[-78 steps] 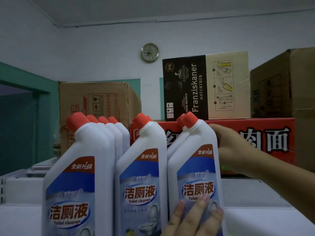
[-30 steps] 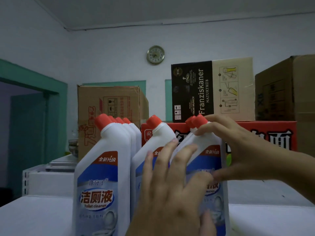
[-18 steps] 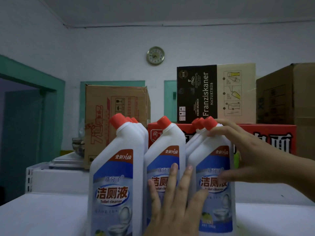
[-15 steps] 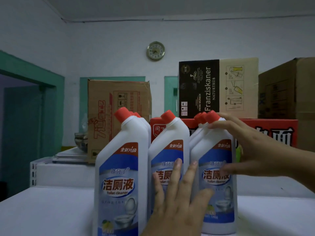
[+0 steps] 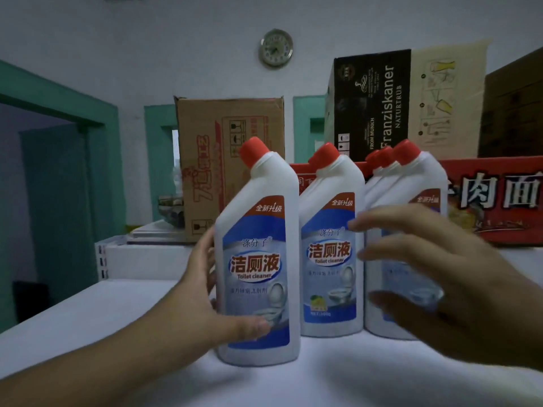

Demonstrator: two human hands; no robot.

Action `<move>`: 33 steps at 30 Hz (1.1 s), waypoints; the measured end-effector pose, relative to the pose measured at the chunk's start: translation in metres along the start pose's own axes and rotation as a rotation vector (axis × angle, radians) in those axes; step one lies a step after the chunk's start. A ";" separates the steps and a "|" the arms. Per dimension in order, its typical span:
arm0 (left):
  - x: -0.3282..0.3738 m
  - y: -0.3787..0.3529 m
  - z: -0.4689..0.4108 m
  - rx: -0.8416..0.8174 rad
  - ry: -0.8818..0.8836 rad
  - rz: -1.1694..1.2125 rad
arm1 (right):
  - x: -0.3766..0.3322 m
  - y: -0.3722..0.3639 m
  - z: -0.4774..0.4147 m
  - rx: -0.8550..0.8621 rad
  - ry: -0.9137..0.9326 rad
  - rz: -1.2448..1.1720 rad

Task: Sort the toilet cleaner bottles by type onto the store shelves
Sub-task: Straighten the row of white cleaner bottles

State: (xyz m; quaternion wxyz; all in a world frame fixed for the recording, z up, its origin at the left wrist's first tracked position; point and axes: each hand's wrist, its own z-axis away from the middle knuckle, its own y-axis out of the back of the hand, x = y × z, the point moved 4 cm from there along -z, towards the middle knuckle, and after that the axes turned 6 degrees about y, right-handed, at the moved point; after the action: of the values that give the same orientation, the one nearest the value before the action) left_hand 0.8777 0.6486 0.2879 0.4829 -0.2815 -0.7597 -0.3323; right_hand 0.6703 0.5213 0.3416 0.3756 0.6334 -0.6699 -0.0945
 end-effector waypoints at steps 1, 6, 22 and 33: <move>0.000 -0.008 0.005 -0.066 0.045 0.052 | 0.001 -0.012 -0.002 -0.089 0.039 0.078; -0.008 -0.014 -0.005 -0.080 0.100 0.235 | -0.003 -0.065 0.021 -0.368 0.054 0.327; -0.020 -0.010 -0.004 -0.119 0.058 0.188 | -0.005 -0.072 0.031 -0.366 0.003 0.231; -0.018 -0.013 -0.002 0.010 0.055 0.055 | -0.006 -0.070 0.035 -0.310 -0.024 0.170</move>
State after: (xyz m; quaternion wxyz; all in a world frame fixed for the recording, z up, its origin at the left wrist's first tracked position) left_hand 0.8759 0.6371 0.2685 0.5139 -0.2905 -0.7398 -0.3229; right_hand 0.7023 0.5016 0.2728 0.4673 0.5081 -0.7028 -0.1720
